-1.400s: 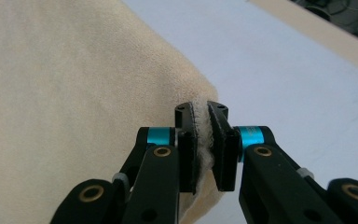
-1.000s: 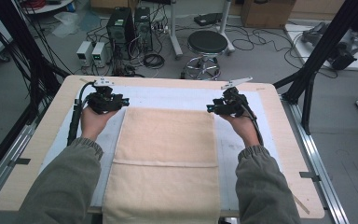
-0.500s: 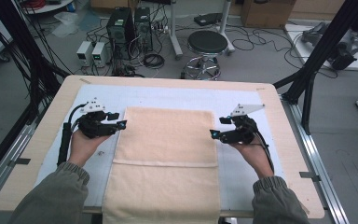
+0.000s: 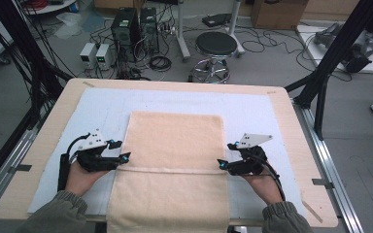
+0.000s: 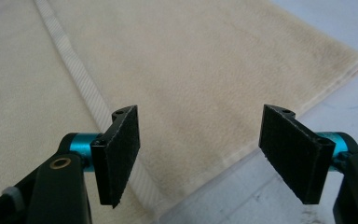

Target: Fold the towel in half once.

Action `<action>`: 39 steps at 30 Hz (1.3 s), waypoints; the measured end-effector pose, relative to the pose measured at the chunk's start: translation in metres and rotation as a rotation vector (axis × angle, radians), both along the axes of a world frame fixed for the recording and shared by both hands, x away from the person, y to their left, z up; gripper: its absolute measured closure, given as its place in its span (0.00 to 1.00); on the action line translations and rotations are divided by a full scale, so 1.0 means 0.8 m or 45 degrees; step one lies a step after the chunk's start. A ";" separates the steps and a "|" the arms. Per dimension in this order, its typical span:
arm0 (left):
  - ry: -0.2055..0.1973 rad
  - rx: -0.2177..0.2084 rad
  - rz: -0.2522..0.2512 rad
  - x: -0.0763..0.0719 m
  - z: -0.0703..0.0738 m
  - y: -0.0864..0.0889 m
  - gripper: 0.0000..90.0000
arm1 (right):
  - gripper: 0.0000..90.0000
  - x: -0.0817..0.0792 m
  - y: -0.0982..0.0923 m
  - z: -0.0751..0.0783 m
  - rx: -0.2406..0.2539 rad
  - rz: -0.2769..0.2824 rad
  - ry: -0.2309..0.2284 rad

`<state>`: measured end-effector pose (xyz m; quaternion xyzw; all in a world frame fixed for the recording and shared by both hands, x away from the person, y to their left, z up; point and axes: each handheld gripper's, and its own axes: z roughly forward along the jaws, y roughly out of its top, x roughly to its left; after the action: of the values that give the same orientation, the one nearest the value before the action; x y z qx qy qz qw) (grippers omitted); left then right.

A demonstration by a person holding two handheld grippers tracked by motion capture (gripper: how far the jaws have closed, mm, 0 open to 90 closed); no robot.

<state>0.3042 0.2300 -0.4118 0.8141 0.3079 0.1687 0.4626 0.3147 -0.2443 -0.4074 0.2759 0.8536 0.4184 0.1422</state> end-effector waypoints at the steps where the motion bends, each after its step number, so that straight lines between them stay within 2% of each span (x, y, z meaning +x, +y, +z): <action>1: 0.012 0.019 -0.006 -0.002 -0.002 -0.001 0.47 | 0.35 -0.002 0.001 -0.004 0.009 0.007 0.010; 3: 0.023 0.024 -0.016 -0.006 -0.007 -0.001 0.48 | 0.37 -0.005 0.003 -0.010 -0.001 0.028 0.022; 6: 0.054 0.049 -0.049 -0.011 -0.016 -0.001 0.56 | 0.44 -0.008 0.007 -0.019 -0.018 0.053 0.019; 10: 0.101 0.075 -0.082 -0.011 -0.027 -0.002 0.64 | 0.53 -0.008 0.009 -0.031 -0.023 0.072 0.059; 12: 0.111 0.097 -0.105 -0.011 -0.030 -0.005 0.68 | 0.57 -0.006 0.012 -0.036 -0.048 0.094 0.088; 13: 0.117 0.112 -0.116 -0.011 -0.031 -0.006 0.70 | 0.60 -0.007 0.014 -0.036 -0.063 0.102 0.081; 16: 0.109 0.141 -0.118 -0.012 -0.036 -0.010 0.75 | 0.69 -0.007 0.019 -0.039 -0.090 0.120 0.088; 20: 0.096 0.157 -0.105 -0.011 -0.036 -0.011 0.82 | 0.78 -0.007 0.019 -0.040 -0.089 0.125 0.087; 25: 0.096 0.153 -0.087 -0.009 -0.037 -0.012 0.93 | 0.89 -0.006 0.021 -0.039 -0.098 0.148 0.066; 31: 0.093 0.129 -0.079 -0.010 -0.029 -0.011 0.95 | 0.93 -0.005 0.019 -0.033 -0.076 0.156 0.048; 38: 0.024 0.056 -0.063 -0.018 0.001 -0.004 0.95 | 0.93 -0.010 0.011 -0.005 0.009 0.160 0.022; 39: 0.012 0.061 -0.072 -0.020 0.006 -0.003 0.95 | 0.93 -0.011 0.011 -0.001 0.013 0.166 0.010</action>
<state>0.2879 0.2280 -0.4066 0.8342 0.2827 0.1591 0.4460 0.3061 -0.2358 -0.4083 0.2220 0.8681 0.4301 0.1097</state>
